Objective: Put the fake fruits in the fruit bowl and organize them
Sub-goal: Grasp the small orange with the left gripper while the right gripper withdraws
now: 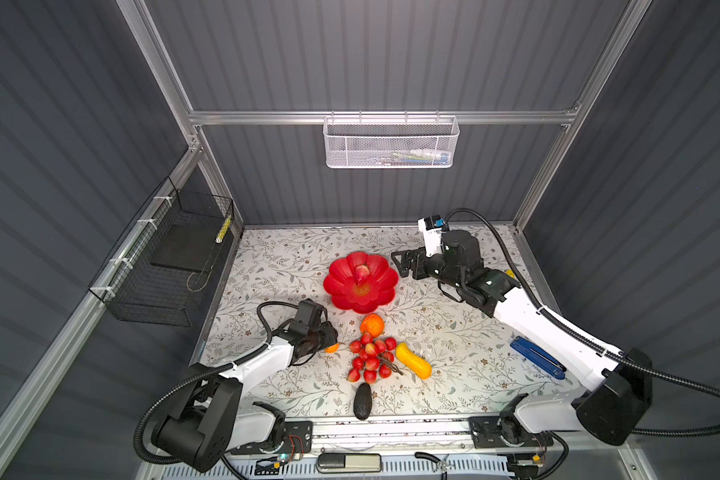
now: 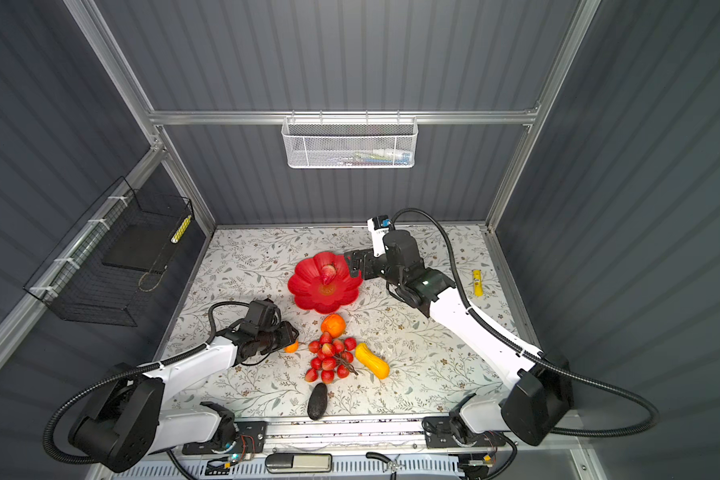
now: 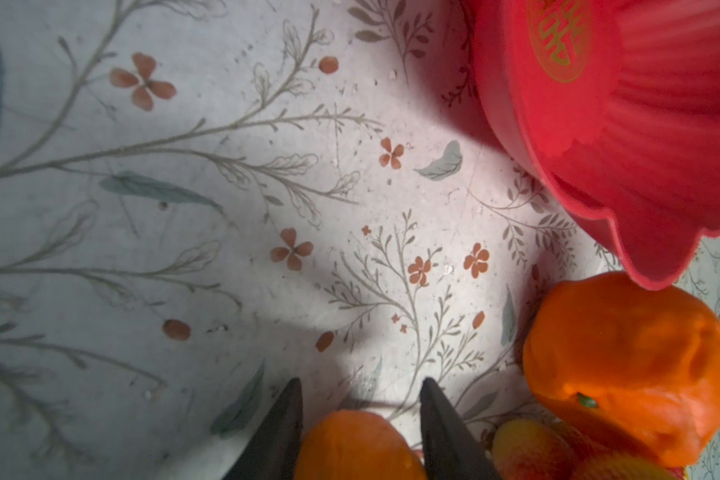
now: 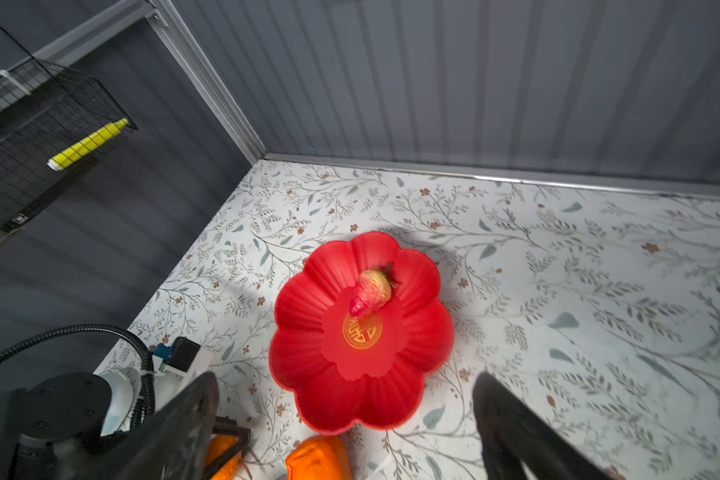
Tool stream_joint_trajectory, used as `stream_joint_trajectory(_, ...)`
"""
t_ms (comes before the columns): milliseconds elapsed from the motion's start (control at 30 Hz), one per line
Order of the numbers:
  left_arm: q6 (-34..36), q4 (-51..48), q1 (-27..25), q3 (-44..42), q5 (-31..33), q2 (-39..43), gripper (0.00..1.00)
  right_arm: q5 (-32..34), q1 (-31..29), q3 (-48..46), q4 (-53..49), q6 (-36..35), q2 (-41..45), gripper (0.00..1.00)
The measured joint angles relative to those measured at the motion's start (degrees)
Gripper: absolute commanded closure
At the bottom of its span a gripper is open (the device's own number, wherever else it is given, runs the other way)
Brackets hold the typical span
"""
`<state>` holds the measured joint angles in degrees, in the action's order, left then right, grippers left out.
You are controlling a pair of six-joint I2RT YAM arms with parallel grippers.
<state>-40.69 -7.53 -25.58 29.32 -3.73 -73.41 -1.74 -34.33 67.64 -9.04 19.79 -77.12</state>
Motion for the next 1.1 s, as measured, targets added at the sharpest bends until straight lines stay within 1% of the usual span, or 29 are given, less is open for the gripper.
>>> stream_joint_trajectory(67, 0.04, -1.07, 0.00, 0.50, 0.11, 0.59, 0.72, 0.42, 0.81, -2.38, 0.00, 0.94, 1.49, 0.06)
stream_joint_trajectory(233, 1.16, -4.13, 0.00, 4.00, -0.11, 3.74, 0.71, 0.70, 3.02, -5.60, -0.74, 2.29, 3.91, 0.05)
stream_joint_trajectory(333, 3.43, -6.40, 0.00, 10.19, -0.28, 3.89, 0.69, 1.09, 3.89, -5.97, -2.60, 2.21, 5.01, 0.05)
stream_joint_trajectory(400, 5.84, -7.43, 0.00, 16.15, -0.26, 2.12, 0.68, 1.33, 3.98, -7.34, -3.93, 2.03, 6.69, 0.05)
stream_joint_trajectory(533, 10.49, -7.26, 0.00, 27.45, -0.09, -6.05, 0.67, 1.51, 3.96, -11.80, -7.21, 2.08, 10.71, 0.06)
stream_joint_trajectory(600, 12.79, -7.28, 0.00, 32.83, -0.07, -12.44, 0.68, 1.38, 3.96, -14.47, -9.18, 2.27, 12.85, 0.07)
stream_joint_trajectory(700, 15.15, -7.72, 0.02, 38.36, -0.02, -21.40, 0.67, 0.37, 3.96, -18.01, -12.55, 2.69, 15.91, 0.08)
stream_joint_trajectory(800, 16.79, -9.16, 0.02, 42.14, -0.09, -29.16, 0.66, -1.18, 3.61, -20.96, -15.02, 3.06, 18.29, 0.08)
stream_joint_trajectory(900, 17.66, -11.26, 0.07, 45.13, -0.07, -35.15, 0.65, -2.84, 2.49, -23.34, -17.27, 3.21, 19.82, 0.10)
stream_joint_trajectory(1033, 17.88, -13.03, 0.07, 48.92, 0.22, -40.46, 0.62, -3.58, 0.31, -24.94, -20.55, 3.17, 20.06, 0.12)
stream_joint_trajectory(1100, 17.86, -13.97, 0.07, 51.04, 0.59, -42.42, 0.58, -3.85, -1.05, -26.03, -21.33, 3.39, 20.06, 0.12)
